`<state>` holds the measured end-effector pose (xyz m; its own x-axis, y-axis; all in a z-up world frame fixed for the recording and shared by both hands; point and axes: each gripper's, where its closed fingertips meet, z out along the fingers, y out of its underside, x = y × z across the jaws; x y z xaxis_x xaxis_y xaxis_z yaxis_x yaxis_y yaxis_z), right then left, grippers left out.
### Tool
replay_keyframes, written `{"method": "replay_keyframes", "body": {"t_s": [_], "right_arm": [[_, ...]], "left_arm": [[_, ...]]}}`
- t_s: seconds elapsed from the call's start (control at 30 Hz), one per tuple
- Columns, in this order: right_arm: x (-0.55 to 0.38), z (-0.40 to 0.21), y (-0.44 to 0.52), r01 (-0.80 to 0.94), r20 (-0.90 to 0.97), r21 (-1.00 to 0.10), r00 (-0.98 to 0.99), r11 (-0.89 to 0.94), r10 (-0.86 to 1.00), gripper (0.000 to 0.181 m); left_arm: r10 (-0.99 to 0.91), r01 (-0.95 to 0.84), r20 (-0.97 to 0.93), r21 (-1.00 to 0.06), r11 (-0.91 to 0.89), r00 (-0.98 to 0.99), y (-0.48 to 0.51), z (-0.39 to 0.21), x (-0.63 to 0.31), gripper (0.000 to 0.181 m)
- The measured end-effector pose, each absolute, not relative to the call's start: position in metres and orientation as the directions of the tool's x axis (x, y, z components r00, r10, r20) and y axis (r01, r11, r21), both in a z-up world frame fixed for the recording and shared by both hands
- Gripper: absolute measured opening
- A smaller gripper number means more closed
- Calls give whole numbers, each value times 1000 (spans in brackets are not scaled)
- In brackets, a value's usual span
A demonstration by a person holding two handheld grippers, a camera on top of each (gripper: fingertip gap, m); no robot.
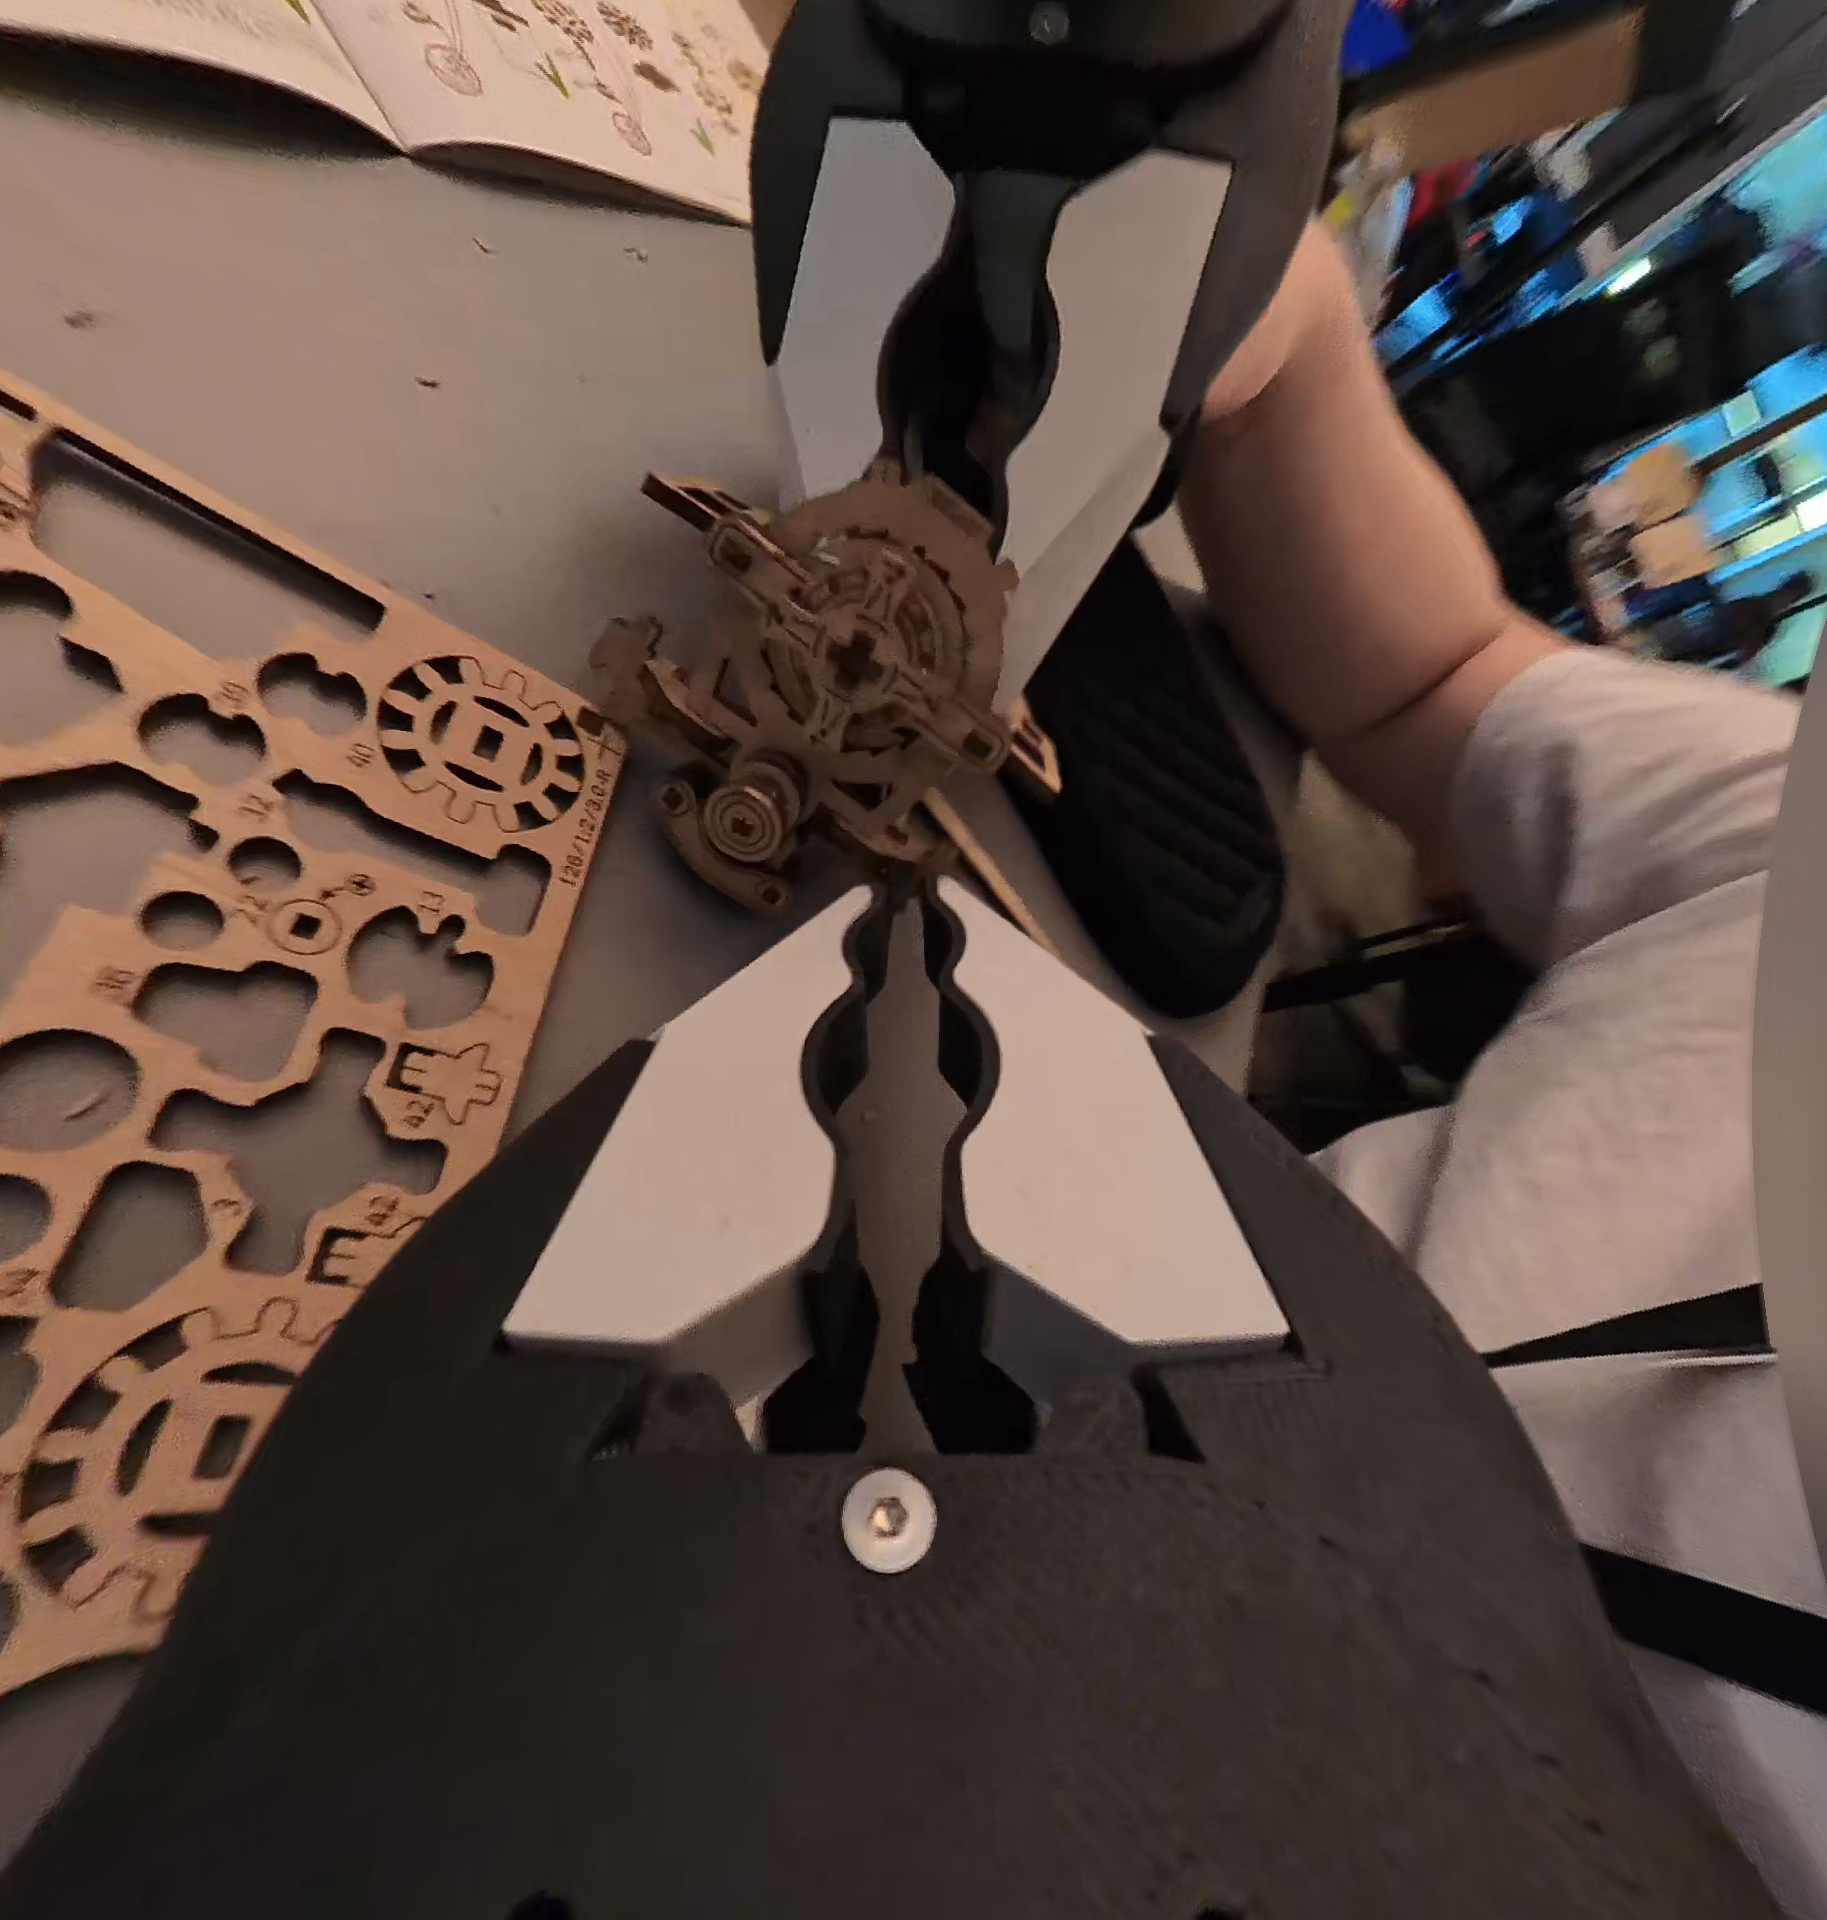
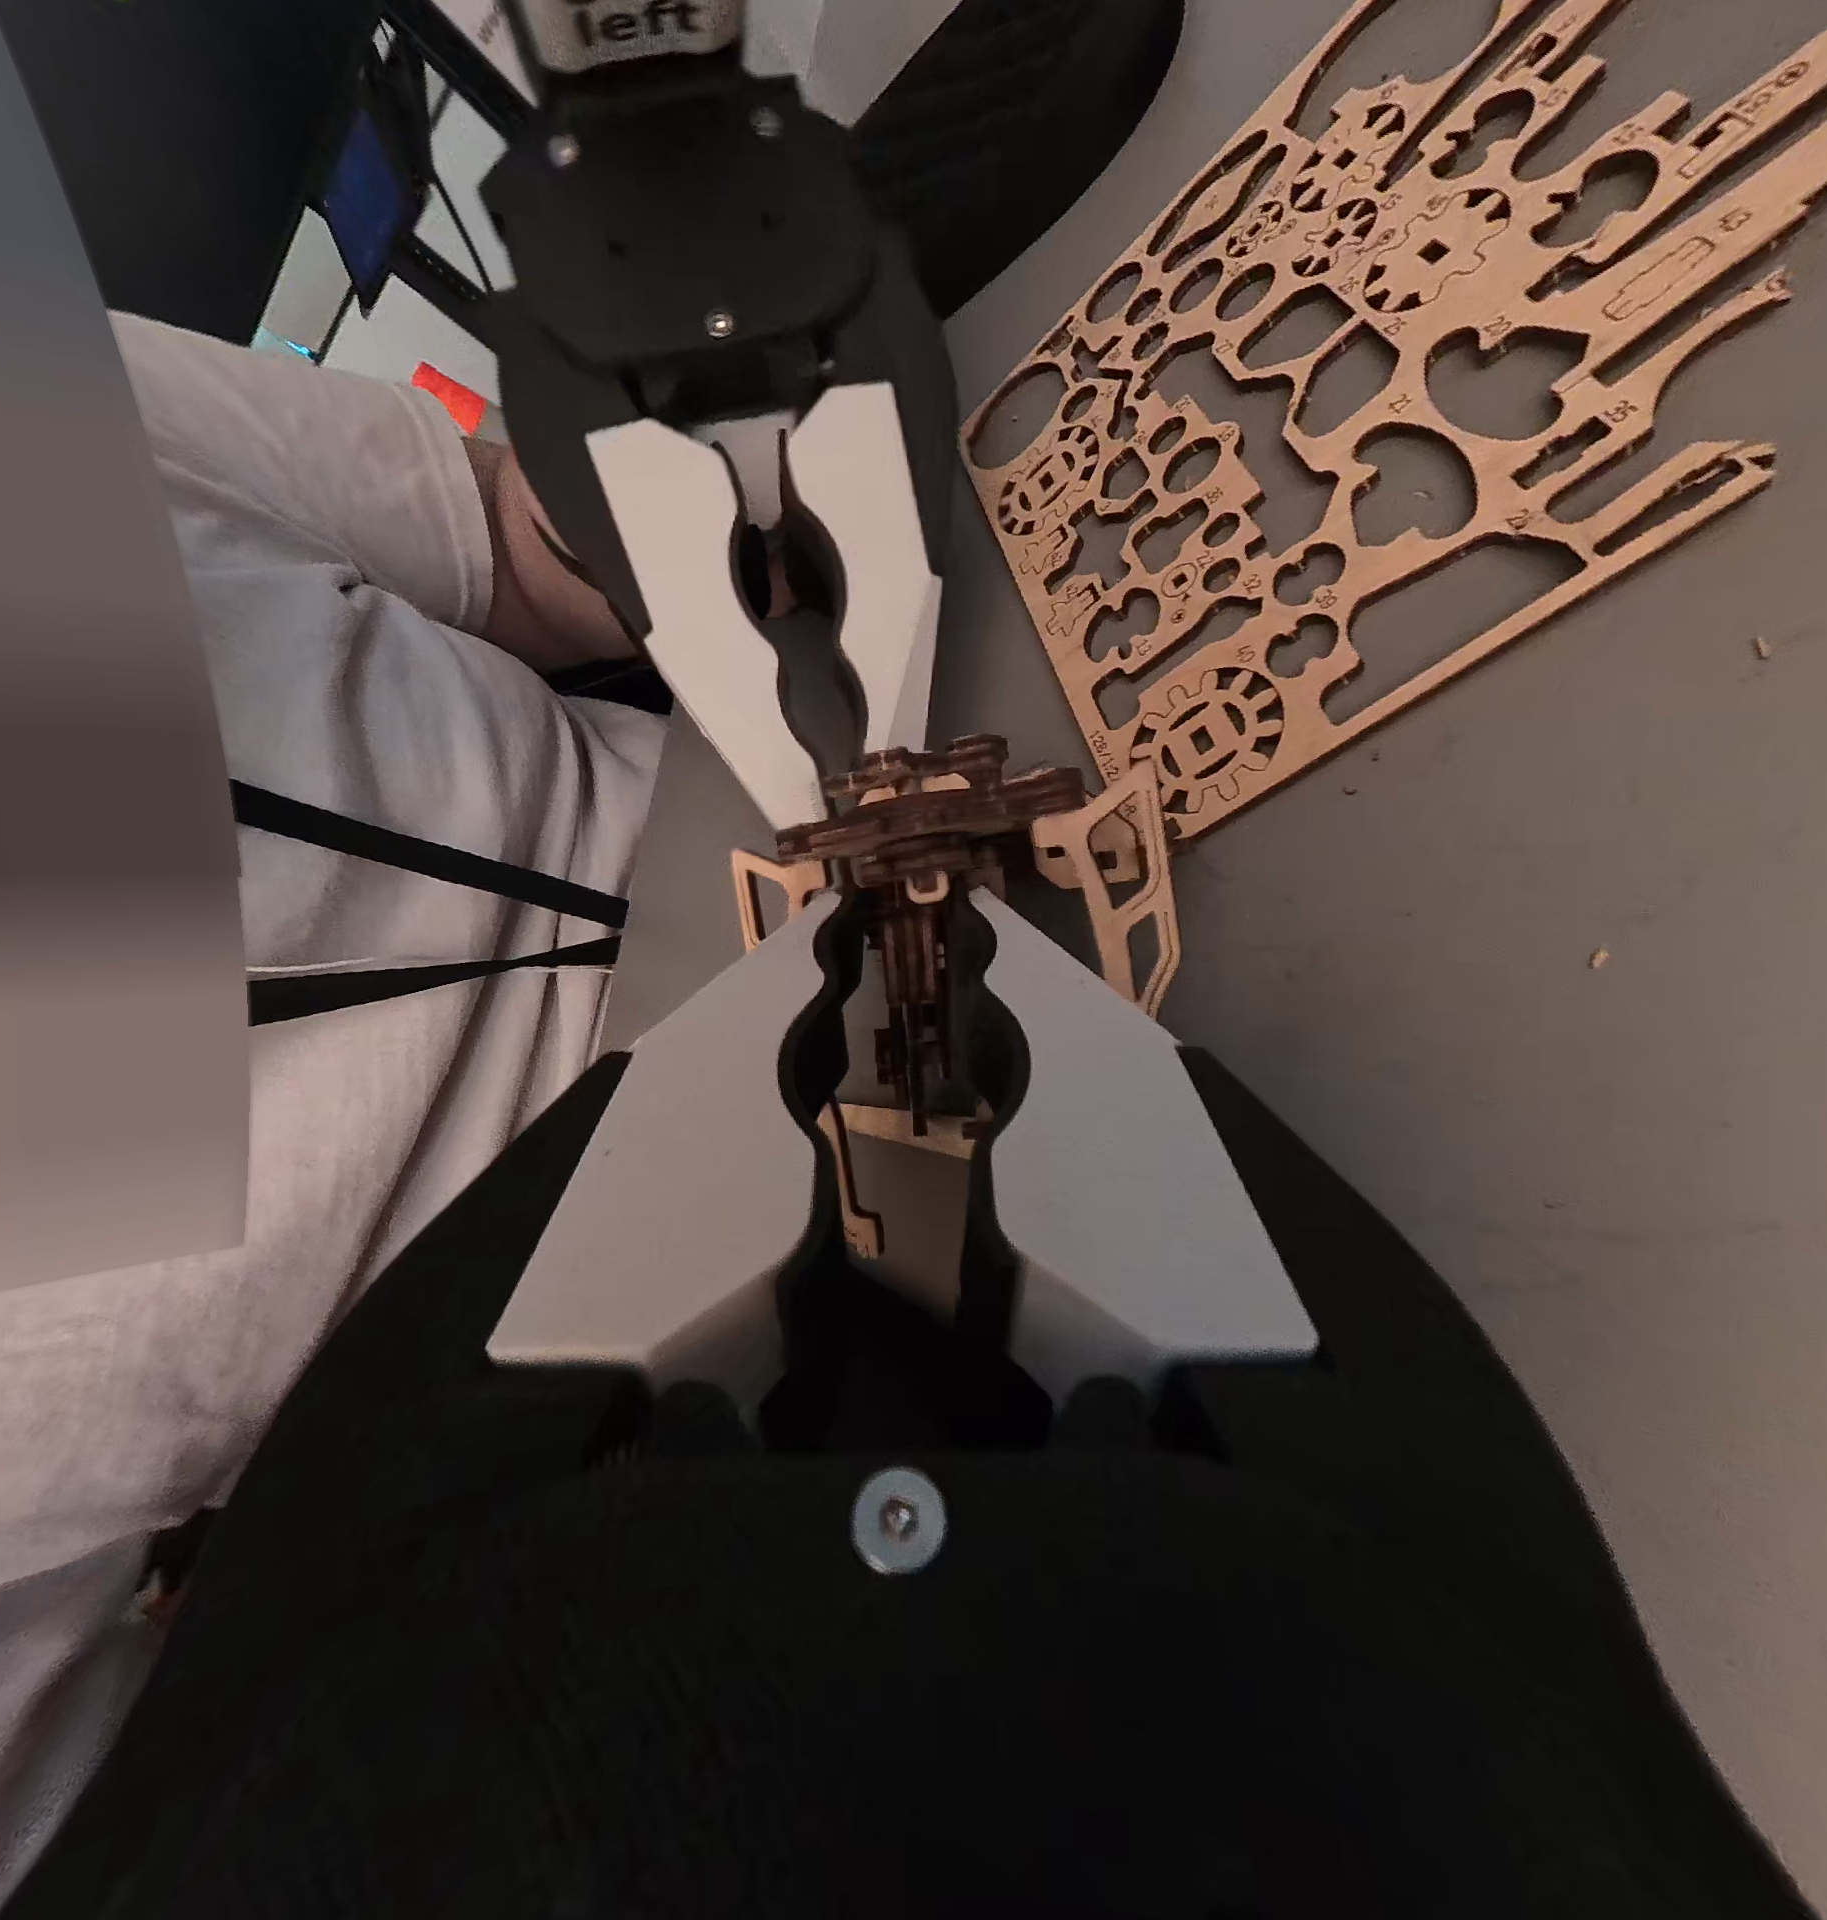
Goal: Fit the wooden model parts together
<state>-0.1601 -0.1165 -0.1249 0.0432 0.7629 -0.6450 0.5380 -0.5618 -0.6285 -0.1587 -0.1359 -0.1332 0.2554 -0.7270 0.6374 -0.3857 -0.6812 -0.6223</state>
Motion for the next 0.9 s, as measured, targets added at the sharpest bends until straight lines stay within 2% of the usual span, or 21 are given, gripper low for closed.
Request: {"method": "replay_keyframes", "body": {"t_s": [0.17, 0.5, 0.9], "right_arm": [[-163, -126, -118, 548, -599, -653, 49, -523, 799, 15], [-166, -127, -118, 554, -559, -670, 60, -493, 827, 14], [-164, -127, -112, 539, -561, -674, 71, -505, 825, 15]], "left_arm": [[-615, -302, 748, -543, -783, 250, -132, -131, -159, 9], [-596, -258, 753, -539, -802, 279, -124, -133, -159, 6], [-490, -223, 845, -446, -867, 214, -120, -132, -158, 5]]}}
